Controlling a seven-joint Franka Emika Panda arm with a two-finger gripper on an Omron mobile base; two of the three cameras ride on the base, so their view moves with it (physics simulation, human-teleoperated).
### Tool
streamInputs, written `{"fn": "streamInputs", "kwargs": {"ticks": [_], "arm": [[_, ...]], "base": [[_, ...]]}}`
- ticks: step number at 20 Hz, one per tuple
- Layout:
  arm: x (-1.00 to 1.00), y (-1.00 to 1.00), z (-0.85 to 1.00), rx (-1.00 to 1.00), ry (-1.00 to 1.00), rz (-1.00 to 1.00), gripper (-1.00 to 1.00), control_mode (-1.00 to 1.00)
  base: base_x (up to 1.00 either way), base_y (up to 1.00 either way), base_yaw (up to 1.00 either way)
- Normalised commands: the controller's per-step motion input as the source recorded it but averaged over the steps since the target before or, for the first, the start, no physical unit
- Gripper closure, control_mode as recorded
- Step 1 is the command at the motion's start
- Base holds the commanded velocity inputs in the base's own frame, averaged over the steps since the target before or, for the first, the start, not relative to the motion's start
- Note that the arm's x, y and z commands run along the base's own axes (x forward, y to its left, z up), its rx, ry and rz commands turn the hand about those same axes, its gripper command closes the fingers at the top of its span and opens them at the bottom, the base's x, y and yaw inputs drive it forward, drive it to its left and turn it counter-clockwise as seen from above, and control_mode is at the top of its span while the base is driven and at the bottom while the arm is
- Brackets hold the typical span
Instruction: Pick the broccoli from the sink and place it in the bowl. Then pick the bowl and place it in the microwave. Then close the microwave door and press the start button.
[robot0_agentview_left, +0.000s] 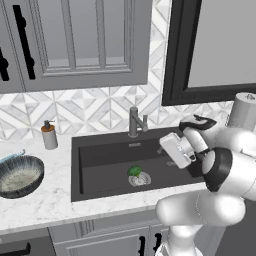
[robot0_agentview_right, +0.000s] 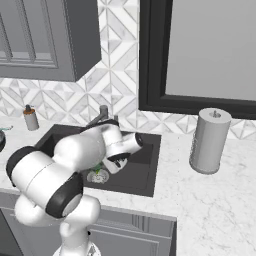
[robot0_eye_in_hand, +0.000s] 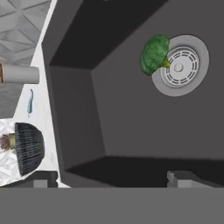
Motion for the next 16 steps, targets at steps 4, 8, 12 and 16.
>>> {"fn": "streamInputs", "kwargs": {"ticks": [4, 8, 12, 16], "arm": [[0.3, 0.04, -0.36, 0.0, 0.0, 0.0, -1.0, -1.0], [0.17, 0.05, -0.36, 0.02, 0.0, 0.0, -1.0, -1.0], [0.08, 0.19, -0.34, 0.11, 0.0, 0.0, -1.0, -1.0], [0.26, 0.21, -0.37, 0.08, 0.0, 0.0, -1.0, -1.0]], "base": [[0.0, 0.0, 0.0], [0.0, 0.0, 0.0], [0.0, 0.0, 0.0], [0.0, 0.0, 0.0]]}}
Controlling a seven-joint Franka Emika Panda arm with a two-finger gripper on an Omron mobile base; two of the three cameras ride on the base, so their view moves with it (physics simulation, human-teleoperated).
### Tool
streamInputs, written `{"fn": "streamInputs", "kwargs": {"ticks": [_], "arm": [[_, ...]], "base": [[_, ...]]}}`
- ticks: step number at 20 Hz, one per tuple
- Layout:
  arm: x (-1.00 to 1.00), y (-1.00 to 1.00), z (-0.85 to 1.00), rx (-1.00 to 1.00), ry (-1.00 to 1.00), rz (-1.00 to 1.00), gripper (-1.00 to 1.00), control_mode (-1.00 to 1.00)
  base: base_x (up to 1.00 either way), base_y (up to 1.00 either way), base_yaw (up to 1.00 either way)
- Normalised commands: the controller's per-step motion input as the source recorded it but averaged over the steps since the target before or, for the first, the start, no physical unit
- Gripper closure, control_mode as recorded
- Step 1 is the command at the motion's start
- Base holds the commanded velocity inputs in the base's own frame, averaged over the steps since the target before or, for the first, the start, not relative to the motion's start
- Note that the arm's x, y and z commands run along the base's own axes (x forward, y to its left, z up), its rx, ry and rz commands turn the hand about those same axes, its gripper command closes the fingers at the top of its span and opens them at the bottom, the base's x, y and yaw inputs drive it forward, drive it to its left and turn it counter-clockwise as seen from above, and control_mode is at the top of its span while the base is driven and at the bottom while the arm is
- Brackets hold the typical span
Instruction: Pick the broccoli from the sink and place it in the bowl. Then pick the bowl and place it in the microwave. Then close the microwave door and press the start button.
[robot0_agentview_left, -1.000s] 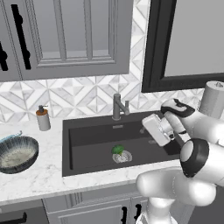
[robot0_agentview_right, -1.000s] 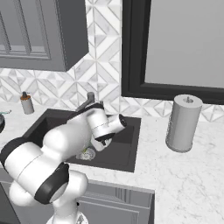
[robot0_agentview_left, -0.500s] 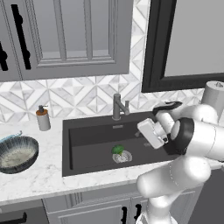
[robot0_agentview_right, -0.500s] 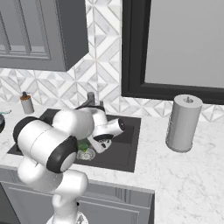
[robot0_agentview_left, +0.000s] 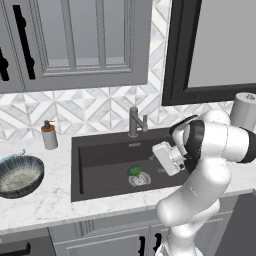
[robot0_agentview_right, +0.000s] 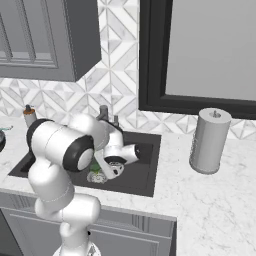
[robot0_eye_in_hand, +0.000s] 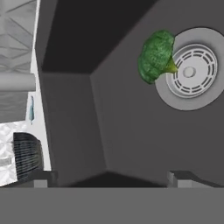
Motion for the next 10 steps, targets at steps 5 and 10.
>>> {"fn": "streamInputs", "kwargs": {"ticks": [5, 10], "arm": [[0.37, 0.14, -0.21, 0.01, 0.02, 0.0, -1.0, -1.0], [0.36, 0.06, -0.26, 0.0, 0.01, 0.0, -1.0, -1.0]], "base": [[0.0, 0.0, 0.0], [0.0, 0.0, 0.0]]}}
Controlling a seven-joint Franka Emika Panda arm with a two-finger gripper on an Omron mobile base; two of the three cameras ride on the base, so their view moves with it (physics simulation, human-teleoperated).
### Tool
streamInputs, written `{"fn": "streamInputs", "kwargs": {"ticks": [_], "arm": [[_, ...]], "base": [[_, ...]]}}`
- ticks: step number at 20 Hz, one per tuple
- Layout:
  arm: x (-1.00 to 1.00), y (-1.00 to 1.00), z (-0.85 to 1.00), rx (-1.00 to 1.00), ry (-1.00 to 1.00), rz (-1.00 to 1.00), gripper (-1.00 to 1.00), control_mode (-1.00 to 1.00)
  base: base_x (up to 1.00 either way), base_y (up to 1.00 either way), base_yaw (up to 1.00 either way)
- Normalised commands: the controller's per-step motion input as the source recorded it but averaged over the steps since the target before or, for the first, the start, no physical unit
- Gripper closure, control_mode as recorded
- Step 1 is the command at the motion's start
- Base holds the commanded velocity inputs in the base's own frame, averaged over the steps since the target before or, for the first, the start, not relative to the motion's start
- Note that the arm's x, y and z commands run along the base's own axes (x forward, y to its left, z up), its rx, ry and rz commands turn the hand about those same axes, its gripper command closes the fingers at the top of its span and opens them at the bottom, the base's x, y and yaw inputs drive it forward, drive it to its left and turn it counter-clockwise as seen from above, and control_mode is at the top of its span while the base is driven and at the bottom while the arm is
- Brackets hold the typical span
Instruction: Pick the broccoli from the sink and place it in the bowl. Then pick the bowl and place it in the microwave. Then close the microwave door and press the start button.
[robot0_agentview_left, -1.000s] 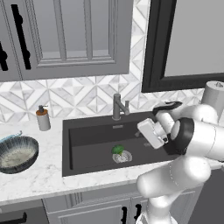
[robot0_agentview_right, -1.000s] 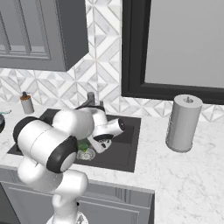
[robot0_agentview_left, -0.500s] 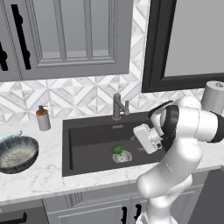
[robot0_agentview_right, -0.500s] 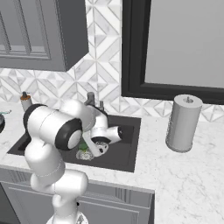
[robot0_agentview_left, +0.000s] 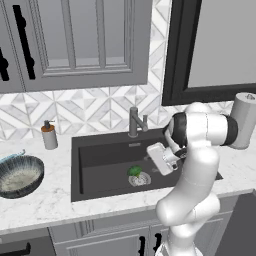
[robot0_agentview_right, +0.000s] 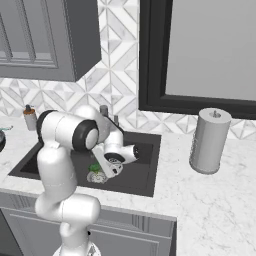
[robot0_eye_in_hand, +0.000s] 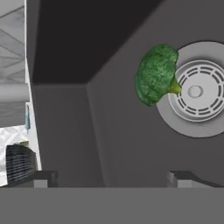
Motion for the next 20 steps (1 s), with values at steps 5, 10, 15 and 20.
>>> {"fn": "streamInputs", "kwargs": {"ticks": [5, 10, 15, 20], "arm": [[0.38, 0.02, -0.41, 0.0, 0.05, 0.0, -1.0, -1.0], [0.26, 0.0, -0.34, 0.0, 0.0, 0.0, -1.0, -1.0], [0.23, 0.04, -0.32, 0.0, 0.0, 0.0, -1.0, -1.0], [0.38, 0.11, -0.26, 0.0, 0.0, 0.0, -1.0, -1.0]], "base": [[0.0, 0.0, 0.0], [0.0, 0.0, 0.0], [0.0, 0.0, 0.0], [0.0, 0.0, 0.0]]}}
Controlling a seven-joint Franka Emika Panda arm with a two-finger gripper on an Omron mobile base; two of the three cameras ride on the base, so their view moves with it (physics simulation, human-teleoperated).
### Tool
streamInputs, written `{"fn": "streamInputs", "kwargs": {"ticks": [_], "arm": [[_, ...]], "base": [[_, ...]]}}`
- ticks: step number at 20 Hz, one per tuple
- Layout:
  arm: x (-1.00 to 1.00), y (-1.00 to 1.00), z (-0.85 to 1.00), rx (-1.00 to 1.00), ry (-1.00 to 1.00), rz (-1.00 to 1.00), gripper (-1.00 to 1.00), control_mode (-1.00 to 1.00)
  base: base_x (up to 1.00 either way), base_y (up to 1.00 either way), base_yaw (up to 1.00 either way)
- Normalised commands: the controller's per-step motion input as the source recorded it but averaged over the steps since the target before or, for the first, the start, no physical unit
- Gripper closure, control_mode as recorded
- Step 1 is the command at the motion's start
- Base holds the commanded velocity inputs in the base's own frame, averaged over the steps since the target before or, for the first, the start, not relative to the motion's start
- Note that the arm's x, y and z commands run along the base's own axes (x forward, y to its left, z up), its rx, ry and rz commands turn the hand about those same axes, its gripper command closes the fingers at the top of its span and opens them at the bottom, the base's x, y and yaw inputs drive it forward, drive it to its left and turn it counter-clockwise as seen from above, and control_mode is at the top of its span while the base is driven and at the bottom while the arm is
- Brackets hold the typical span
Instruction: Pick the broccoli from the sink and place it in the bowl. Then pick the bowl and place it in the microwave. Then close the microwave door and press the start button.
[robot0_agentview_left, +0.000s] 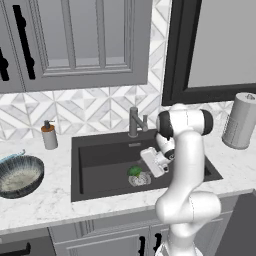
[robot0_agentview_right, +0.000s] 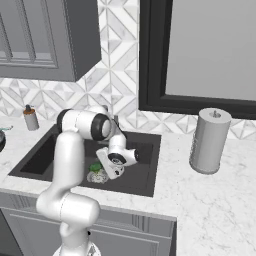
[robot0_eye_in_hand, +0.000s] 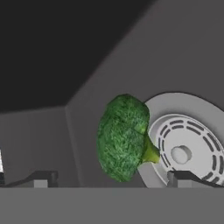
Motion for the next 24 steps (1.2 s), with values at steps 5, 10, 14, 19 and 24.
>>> {"fn": "streamInputs", "kwargs": {"ticks": [5, 10, 14, 19, 24], "arm": [[0.26, 0.09, -0.32, 0.0, 0.0, 0.0, -1.0, -1.0], [0.01, 0.13, -0.22, 0.0, 0.0, 0.0, -1.0, -1.0], [0.0, 0.21, -0.16, 0.0, 0.0, 0.0, -1.0, -1.0], [-0.02, 0.31, -0.14, 0.0, 0.0, 0.0, -1.0, -1.0], [0.0, 0.33, -0.11, 0.0, 0.0, 0.0, -1.0, -1.0]], "base": [[0.0, 0.0, 0.0], [0.0, 0.0, 0.0], [0.0, 0.0, 0.0], [0.0, 0.0, 0.0], [0.0, 0.0, 0.0]]}}
